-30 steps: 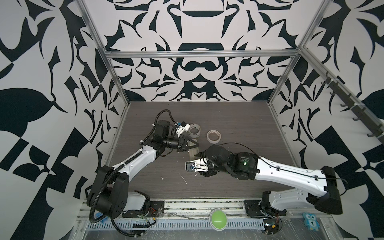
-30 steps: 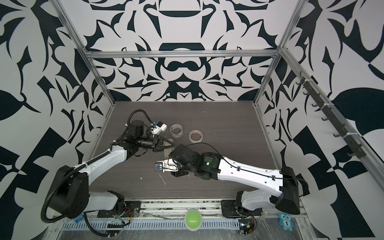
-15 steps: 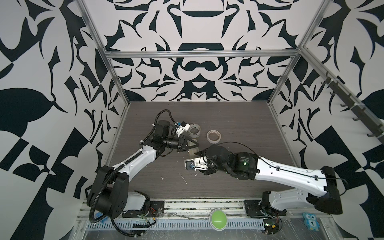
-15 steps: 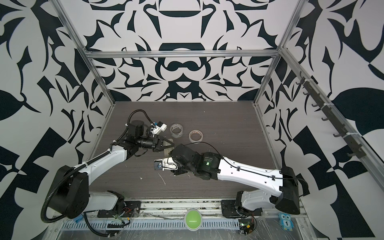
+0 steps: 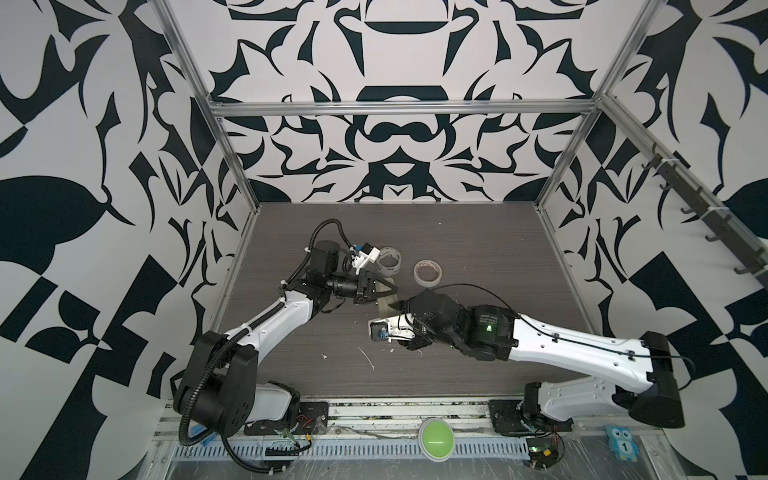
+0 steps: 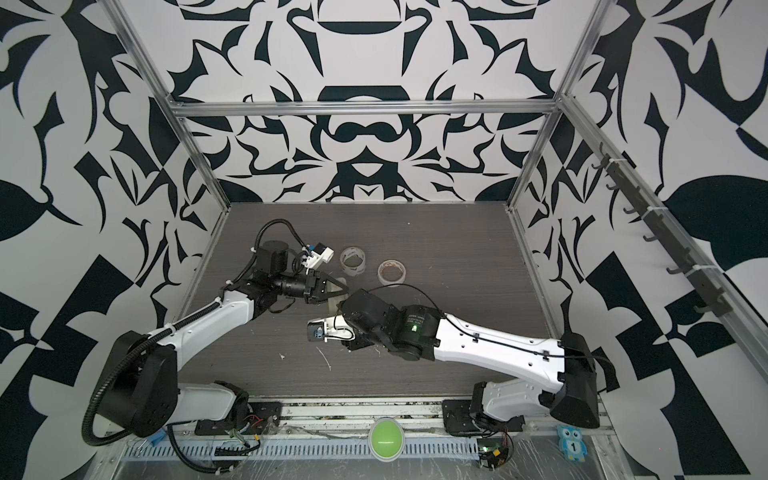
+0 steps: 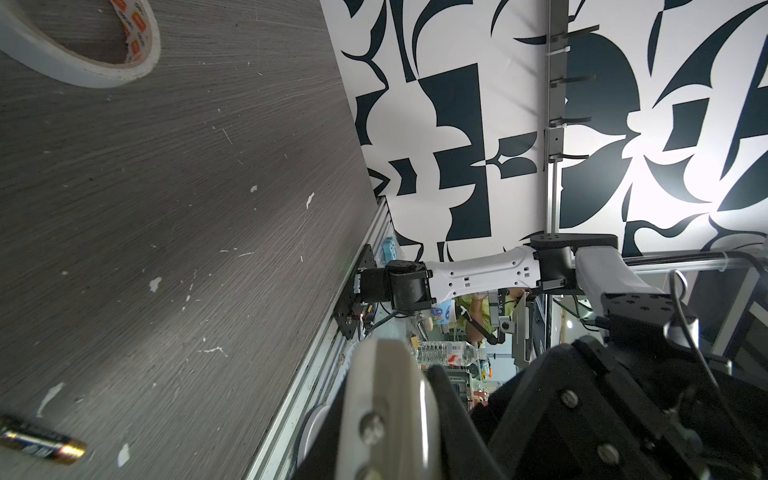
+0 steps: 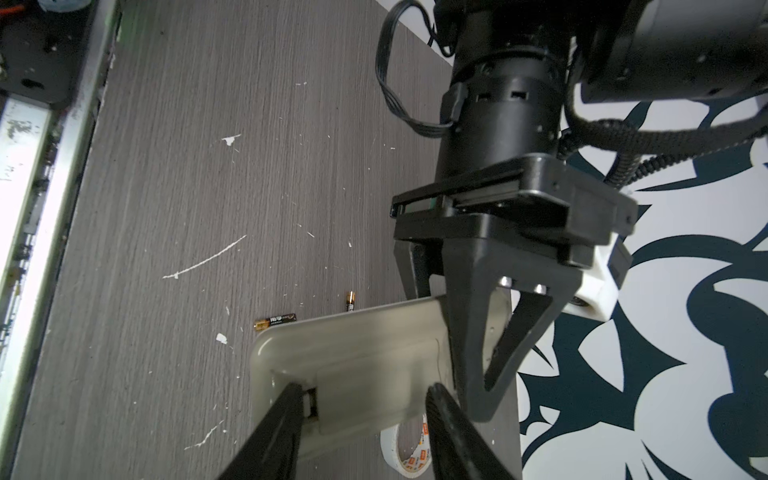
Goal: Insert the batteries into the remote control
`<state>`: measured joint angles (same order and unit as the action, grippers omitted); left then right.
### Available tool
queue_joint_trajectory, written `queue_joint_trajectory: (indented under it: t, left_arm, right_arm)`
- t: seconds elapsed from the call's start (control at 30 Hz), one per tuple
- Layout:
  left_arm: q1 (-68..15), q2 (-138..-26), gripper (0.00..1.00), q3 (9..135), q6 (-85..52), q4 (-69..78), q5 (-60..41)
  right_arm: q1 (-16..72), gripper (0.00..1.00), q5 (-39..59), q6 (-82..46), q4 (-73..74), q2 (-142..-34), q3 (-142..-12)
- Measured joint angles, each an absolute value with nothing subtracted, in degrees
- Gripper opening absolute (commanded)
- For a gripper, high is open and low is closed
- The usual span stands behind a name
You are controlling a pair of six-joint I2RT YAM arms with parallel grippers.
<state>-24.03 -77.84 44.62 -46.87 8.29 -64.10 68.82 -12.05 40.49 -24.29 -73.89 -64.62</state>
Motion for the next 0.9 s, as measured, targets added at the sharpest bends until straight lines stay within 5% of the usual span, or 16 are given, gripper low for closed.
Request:
queue_joint_trajectory:
  t: [0.9]
  left_arm:
    - [-23.2,-77.8,0.0,44.6,-45.8,9.2,-60.2]
  right_arm:
    - [70.0,0.52,-20.6,43.5,-19.7,-75.7,-63.0]
